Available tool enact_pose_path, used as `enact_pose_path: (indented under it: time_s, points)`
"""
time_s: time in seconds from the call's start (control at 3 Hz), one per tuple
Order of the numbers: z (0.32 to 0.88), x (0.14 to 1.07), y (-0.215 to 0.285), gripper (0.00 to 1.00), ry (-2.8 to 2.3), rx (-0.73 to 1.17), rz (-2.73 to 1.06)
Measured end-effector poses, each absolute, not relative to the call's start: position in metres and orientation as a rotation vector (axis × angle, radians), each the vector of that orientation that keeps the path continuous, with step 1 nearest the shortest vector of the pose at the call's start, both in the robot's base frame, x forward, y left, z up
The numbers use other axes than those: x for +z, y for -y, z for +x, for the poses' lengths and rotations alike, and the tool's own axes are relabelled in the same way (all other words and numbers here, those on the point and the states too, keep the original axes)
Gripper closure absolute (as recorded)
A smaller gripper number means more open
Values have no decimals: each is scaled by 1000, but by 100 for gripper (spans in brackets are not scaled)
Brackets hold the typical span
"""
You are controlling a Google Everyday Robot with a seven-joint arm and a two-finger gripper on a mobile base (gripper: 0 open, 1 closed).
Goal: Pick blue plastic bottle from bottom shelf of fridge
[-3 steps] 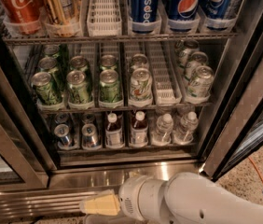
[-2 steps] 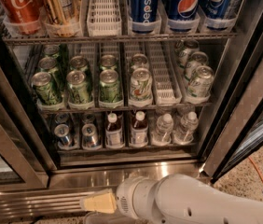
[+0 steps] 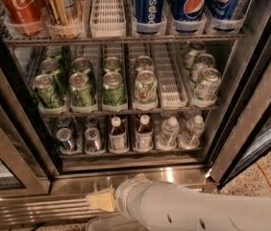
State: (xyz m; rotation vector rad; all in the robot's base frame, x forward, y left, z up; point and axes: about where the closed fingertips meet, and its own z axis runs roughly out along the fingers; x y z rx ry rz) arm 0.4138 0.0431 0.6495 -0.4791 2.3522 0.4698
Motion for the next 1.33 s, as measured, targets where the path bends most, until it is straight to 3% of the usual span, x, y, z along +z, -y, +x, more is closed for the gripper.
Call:
enact_pose_path:
  time_s: [1.33]
  points:
    - [469, 651, -54, 0, -2145, 523, -107]
